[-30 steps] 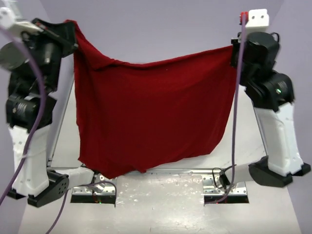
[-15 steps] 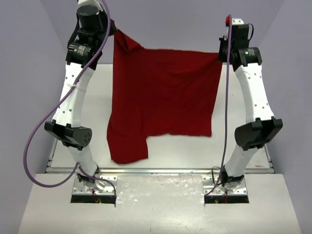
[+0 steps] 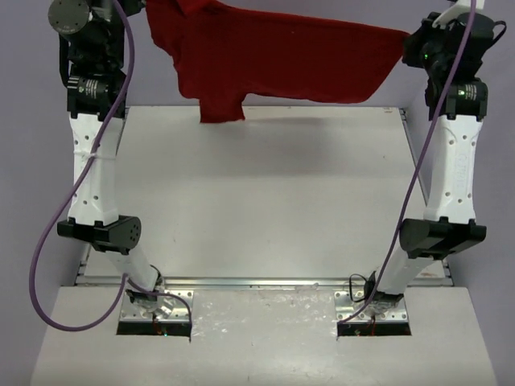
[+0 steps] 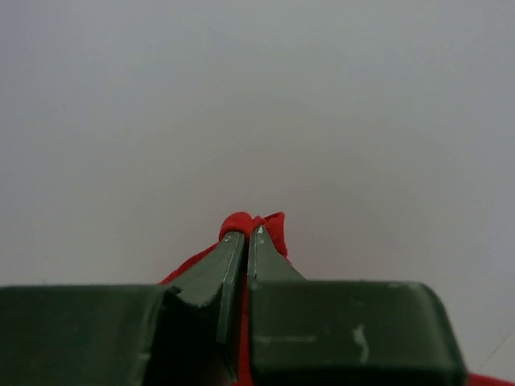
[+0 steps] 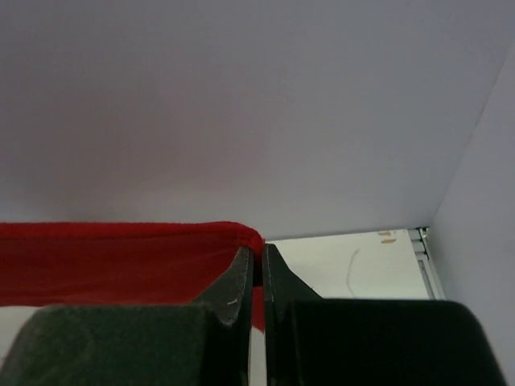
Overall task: Fold and stack the t-shirts
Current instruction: Flatten the tshirt out
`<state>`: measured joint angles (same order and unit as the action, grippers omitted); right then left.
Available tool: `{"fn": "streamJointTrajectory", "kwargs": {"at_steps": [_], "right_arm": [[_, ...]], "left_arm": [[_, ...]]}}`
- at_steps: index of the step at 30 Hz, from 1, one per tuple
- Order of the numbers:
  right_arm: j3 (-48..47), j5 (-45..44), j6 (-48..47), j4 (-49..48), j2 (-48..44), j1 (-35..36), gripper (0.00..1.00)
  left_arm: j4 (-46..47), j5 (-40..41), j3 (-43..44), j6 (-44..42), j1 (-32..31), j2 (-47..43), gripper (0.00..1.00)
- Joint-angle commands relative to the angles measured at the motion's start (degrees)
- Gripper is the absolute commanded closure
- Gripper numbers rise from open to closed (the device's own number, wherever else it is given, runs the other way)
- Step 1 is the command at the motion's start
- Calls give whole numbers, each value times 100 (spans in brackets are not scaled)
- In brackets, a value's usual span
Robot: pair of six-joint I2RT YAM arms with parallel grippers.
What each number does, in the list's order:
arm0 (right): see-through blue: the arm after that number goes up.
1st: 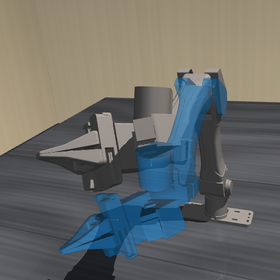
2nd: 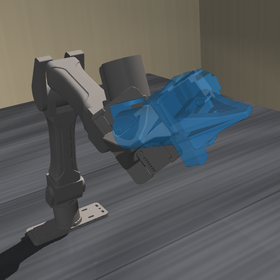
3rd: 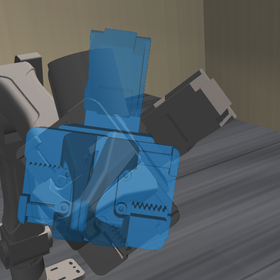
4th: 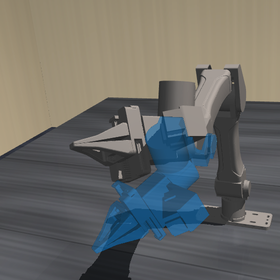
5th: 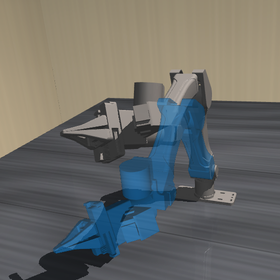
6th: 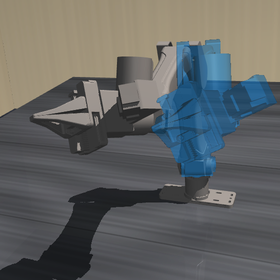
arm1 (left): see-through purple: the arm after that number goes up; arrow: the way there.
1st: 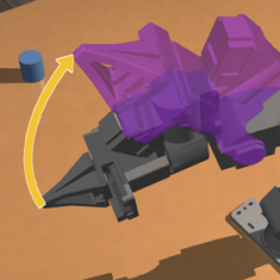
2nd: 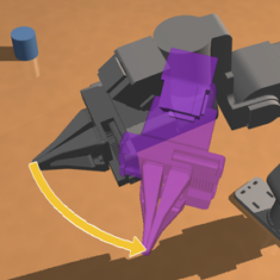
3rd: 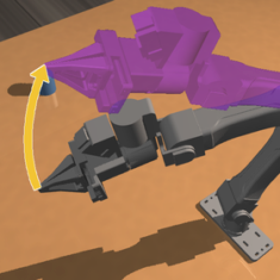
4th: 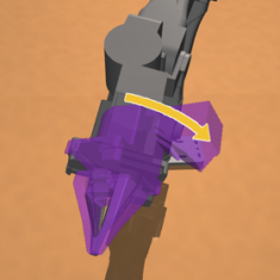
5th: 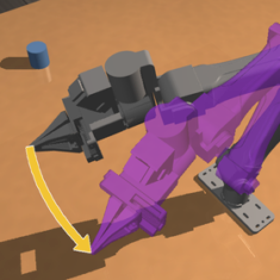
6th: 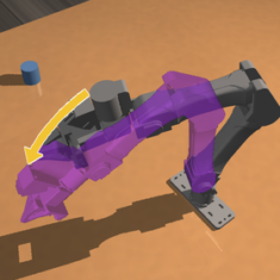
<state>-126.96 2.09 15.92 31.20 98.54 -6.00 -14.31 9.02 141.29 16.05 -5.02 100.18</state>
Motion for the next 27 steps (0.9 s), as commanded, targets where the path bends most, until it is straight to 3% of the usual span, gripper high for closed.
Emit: {"fn": "streamJointTrajectory", "kwargs": {"at_steps": [1, 3, 5, 6, 7, 9, 11, 12, 15, 18, 20, 27], "right_arm": [[696, 722, 122, -466, -116, -138, 99], [1109, 968, 78, -370, -342, -138, 99], [2346, 1083, 200, -482, -703, -138, 99], [2855, 1092, 253, -875, -1192, -147, 99], [3705, 953, 323, -983, -1380, -138, 99], [4186, 794, 482, -784, -1635, -147, 99], [5011, 950, 735, -651, -2048, -147, 99], [5318, 1021, 850, -668, -2250, -147, 99], [6593, 1119, 1167, -870, -3102, -138, 99], [7324, 1074, 1185, -590, -3665, -138, 99], [7956, 1118, 1211, -519, -4033, -138, 99], [9310, 987, 1606, -466, -4756, -138, 99]], "left_arm": [[569, -505, -741, 12, 106, -393, 100], [499, -568, -1730, -67, 89, -832, 100], [910, -594, -2891, -67, 71, -1689, 100], [1243, -629, -4220, -24, 80, -2043, 100], [1846, -681, -4842, 29, 71, -2351, 100], [1844, -542, -6080, 195, -16, -3090, 99], [1222, -156, -6743, 853, -69, -3729, 100], [1202, -128, -7582, 1204, -96, -4038, 100], [1220, 284, -8860, 1663, -175, -5269, 99], [396, 408, -9066, 1752, -175, -5781, 99], [-123, 181, -9189, 1778, -175, -5931, 93], [-1354, -268, -9928, 2279, -175, -6352, 99]]}}
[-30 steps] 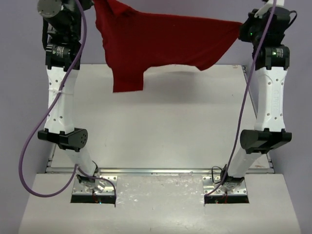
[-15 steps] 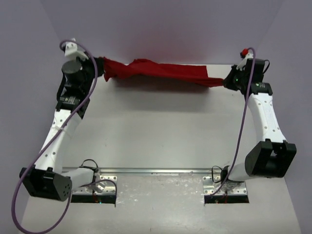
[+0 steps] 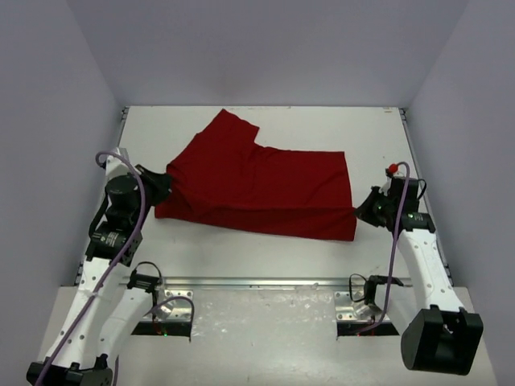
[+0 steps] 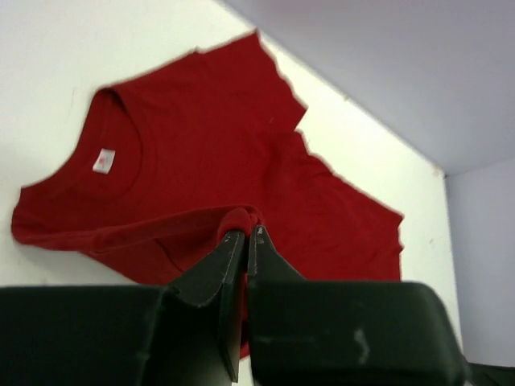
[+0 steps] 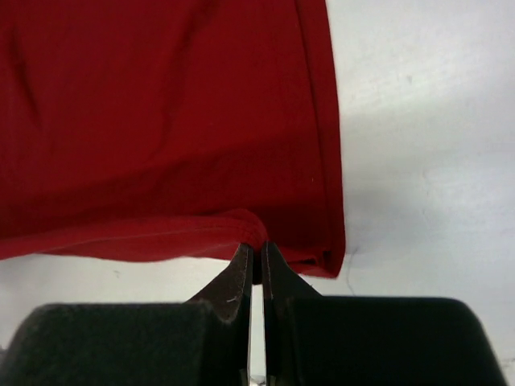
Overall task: Fold and stack the t-shirts
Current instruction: Flatten the tshirt out
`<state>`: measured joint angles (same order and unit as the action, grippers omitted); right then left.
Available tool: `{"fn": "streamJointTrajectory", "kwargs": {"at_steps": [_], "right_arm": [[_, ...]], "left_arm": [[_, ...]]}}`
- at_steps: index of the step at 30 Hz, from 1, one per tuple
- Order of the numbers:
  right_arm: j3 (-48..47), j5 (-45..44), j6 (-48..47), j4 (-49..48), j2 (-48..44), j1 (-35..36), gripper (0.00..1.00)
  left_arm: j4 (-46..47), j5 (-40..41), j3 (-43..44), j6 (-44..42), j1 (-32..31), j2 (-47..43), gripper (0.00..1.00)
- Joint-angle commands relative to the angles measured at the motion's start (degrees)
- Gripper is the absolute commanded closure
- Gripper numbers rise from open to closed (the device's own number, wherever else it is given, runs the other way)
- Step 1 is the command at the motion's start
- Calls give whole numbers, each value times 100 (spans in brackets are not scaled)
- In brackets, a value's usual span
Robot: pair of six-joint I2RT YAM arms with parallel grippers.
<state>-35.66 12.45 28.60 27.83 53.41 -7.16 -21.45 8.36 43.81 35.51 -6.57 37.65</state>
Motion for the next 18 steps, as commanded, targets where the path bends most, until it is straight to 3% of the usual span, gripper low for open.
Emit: {"fn": "streamJointTrajectory", "kwargs": {"at_steps": [1, 8, 18], "right_arm": [[234, -93, 435, -86, -339, -22, 99], [445, -278, 541, 152, -955, -31, 99], [947, 56, 946, 477, -1816, -23, 99]], "left_arm": [[-632, -534, -363, 369, -20, -196, 99], [-1230, -616, -690, 527, -64, -820, 99], [-2081, -581, -145, 519, -81, -1224, 100]]}}
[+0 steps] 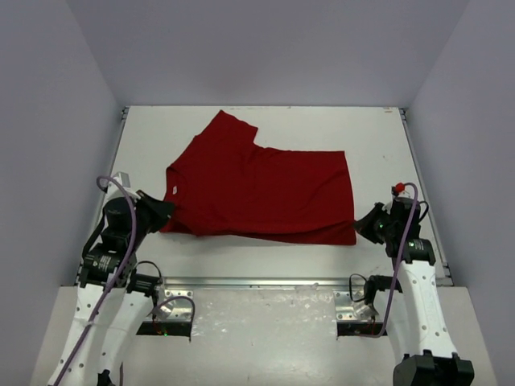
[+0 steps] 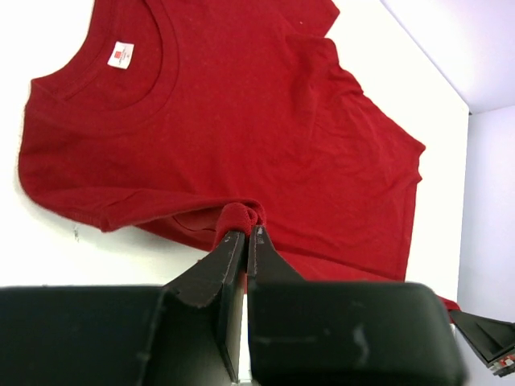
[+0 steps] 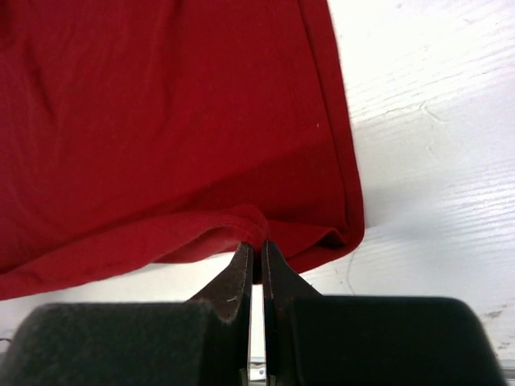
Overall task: Fold and stack the t-shirts
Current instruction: Flatten the tshirt out
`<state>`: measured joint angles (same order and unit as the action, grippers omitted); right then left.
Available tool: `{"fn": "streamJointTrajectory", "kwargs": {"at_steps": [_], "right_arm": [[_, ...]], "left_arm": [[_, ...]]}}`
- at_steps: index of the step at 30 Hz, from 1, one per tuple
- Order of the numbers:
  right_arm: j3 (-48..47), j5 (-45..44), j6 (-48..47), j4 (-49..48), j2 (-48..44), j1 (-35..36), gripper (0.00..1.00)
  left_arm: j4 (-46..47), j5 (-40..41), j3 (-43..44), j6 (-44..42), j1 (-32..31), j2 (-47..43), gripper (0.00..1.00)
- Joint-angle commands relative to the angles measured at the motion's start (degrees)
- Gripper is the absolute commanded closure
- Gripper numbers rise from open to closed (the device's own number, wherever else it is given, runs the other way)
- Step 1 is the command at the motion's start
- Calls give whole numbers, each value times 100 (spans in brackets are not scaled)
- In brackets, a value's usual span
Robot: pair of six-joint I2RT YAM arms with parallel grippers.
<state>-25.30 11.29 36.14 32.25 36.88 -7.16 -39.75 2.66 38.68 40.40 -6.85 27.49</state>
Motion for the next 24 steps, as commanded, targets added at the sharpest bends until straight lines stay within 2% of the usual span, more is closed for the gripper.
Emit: {"fn": "streamJointTrajectory", "kwargs": {"at_steps": [1, 6, 8, 11, 12, 13, 14, 15, 16, 17, 18, 19, 22, 23, 24], "right_arm": [[-115, 207, 192, 88, -199, -22, 99], [-325, 601, 34, 212, -489, -22, 99], [-720, 515, -150, 247, -271, -31, 99], [-1967, 366, -327, 239, 493, -23, 99], [-2736, 174, -353, 255, 956, -22, 99], [-3178, 172, -388, 438, 1248, -31, 99], [-4218, 181, -493, 579, 1825, -31, 99], [-4716, 146, -468, 676, 2075, -23, 99], [-5139, 206, -459, 695, 2303, -22, 99], [-6083, 277, -485, 704, 2541, -31, 99], [-6571, 469, -494, 765, 3109, -31, 99], [-7515, 505, -529, 809, 3428, -31, 99], [-8970, 672, -599, 1124, 4720, -31, 99], [-9941, 629, -686, 1247, 4975, -31, 99], [-10394, 585, -739, 1449, 5326, -31, 99]], "left_arm": [[-340, -11, 404, 38, -53, -235, 100], [-289, -73, 693, -76, -53, -385, 100], [-139, 269, 1254, -321, -53, 9, 100], [326, 525, 2448, -629, -53, 1317, 100], [284, 673, 2861, -647, -44, 2060, 100], [266, 675, 3796, -682, -53, 2407, 100], [213, 684, 4345, -805, -53, 2968, 100], [187, 788, 5386, -832, -53, 3217, 100], [282, 711, 5892, -1093, -53, 3724, 100], [327, 562, 6445, -1261, -53, 3999, 100], [432, 430, 7364, -1411, -53, 4245, 100], [642, 333, 7765, -1699, -53, 4726, 100], [697, 60, 9470, -2061, -53, 5711, 100], [679, -19, 9866, -2071, -53, 5881, 100], [731, -98, 10357, -2132, -53, 5952, 100]]}}
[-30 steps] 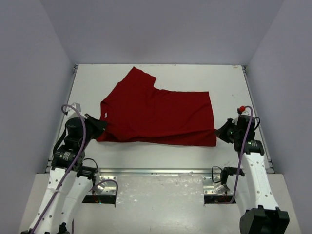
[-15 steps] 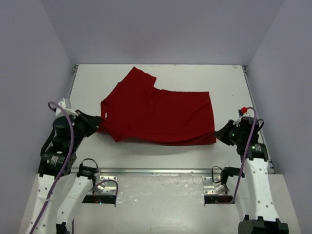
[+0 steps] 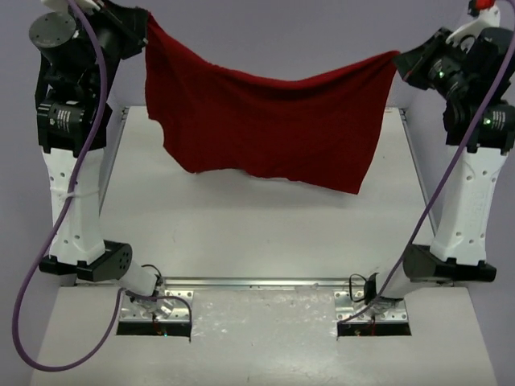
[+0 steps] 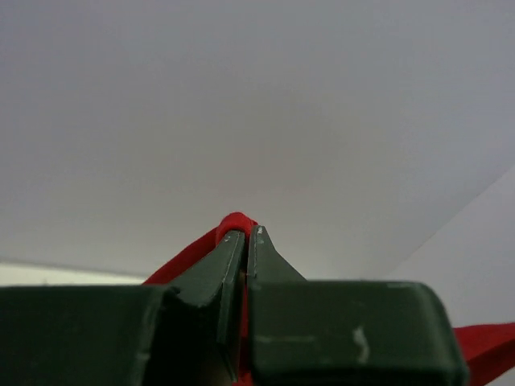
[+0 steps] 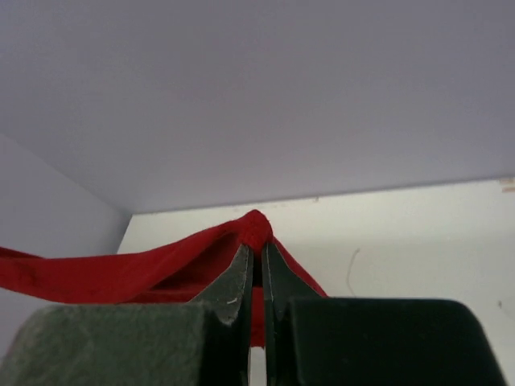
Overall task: Fold and stack the t-shirts
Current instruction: Flatten the tshirt out
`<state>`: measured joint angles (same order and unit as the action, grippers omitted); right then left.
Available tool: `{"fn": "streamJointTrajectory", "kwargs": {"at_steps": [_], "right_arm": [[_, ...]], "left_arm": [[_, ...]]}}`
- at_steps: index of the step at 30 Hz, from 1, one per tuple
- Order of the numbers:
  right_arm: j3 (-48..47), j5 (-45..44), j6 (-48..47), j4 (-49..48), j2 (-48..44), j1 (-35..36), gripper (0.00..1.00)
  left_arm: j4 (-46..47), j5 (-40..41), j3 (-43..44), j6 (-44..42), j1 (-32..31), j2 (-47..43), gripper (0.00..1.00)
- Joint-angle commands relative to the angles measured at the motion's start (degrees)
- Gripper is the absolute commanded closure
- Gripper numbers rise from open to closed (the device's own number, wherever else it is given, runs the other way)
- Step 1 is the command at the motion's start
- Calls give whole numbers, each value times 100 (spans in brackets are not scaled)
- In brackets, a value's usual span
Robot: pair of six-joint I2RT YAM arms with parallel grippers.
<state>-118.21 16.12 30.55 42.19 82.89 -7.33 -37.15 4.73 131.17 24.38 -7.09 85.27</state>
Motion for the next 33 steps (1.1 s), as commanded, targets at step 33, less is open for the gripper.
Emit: {"fn": "streamJointTrajectory", "kwargs": {"at_steps": [33], "right_arm": [[808, -549, -602, 334, -1025, 92, 99]], "left_arm": [[-38, -913, -435, -267, -47, -1499, 100]]}}
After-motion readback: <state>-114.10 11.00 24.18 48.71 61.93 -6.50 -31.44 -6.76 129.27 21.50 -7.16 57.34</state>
